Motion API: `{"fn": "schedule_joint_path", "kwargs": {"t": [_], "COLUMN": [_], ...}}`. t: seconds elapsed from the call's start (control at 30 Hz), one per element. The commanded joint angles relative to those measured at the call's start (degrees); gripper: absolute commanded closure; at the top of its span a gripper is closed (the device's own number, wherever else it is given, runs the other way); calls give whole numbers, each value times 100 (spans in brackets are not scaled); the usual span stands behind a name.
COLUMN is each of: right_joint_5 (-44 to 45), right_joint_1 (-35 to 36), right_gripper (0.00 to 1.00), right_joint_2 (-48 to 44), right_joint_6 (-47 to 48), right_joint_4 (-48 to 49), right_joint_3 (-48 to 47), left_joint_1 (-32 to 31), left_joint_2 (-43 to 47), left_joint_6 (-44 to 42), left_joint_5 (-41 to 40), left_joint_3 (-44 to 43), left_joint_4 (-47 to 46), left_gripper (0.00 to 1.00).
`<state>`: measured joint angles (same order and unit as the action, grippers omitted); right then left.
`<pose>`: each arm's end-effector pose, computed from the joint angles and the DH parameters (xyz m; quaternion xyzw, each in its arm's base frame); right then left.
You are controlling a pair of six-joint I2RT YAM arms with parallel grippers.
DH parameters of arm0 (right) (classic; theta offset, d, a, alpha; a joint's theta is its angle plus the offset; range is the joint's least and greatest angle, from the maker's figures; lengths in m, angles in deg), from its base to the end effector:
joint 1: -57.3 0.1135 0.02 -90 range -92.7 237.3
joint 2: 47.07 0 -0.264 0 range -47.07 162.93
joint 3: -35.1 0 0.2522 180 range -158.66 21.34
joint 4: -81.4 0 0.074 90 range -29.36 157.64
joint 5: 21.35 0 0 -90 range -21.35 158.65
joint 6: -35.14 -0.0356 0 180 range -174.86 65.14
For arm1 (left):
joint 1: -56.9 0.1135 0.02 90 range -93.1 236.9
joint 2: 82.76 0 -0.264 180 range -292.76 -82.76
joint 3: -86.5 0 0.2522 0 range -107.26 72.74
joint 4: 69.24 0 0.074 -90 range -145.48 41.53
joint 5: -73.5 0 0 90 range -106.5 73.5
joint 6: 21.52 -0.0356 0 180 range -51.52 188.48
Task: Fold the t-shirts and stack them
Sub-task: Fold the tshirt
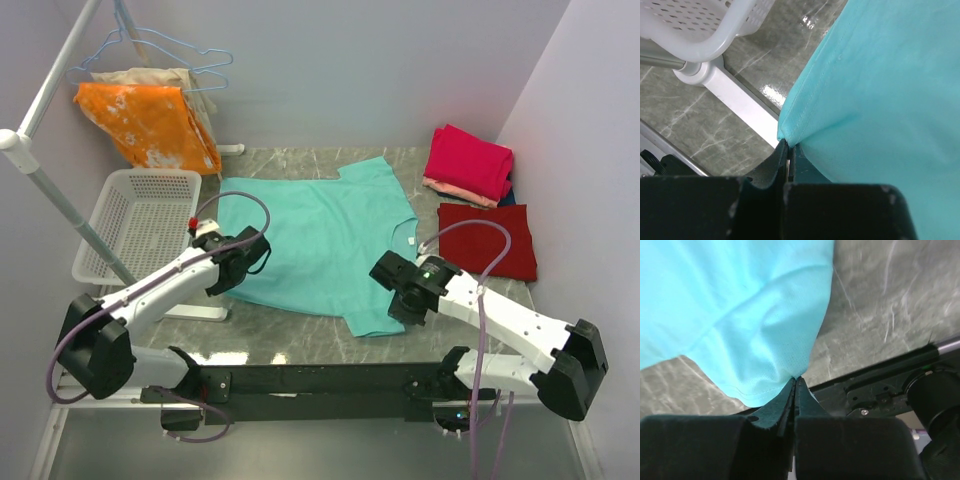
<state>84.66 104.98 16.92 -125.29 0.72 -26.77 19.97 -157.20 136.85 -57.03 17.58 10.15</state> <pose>0.1216 0.1190 0.2341 0.2035 0.9672 -0.0181 0.1512 0.1811 -0.1072 0.2429 -0.2687 0.8980 0.1768 0.3003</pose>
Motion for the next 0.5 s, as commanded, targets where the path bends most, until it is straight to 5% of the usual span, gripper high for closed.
{"fn": "schedule_joint_path", "kwargs": {"t": [0.0, 0.47], "right_joint_5": [710, 983], "right_joint_1": [-162, -1779], "right_gripper": [100, 100], "right_joint_2": [53, -466], "right_joint_6": [144, 1435], "right_joint_4": [-454, 187], "right_joint_3": [-443, -883], "left_joint_1": [28, 28], "left_joint_2": [-255, -950], "left_joint_6": [105, 26], "left_joint_5": [-148, 54], "left_joint_3": [-91, -224], "left_joint_4": [117, -6], "left_gripper": [99, 99]}}
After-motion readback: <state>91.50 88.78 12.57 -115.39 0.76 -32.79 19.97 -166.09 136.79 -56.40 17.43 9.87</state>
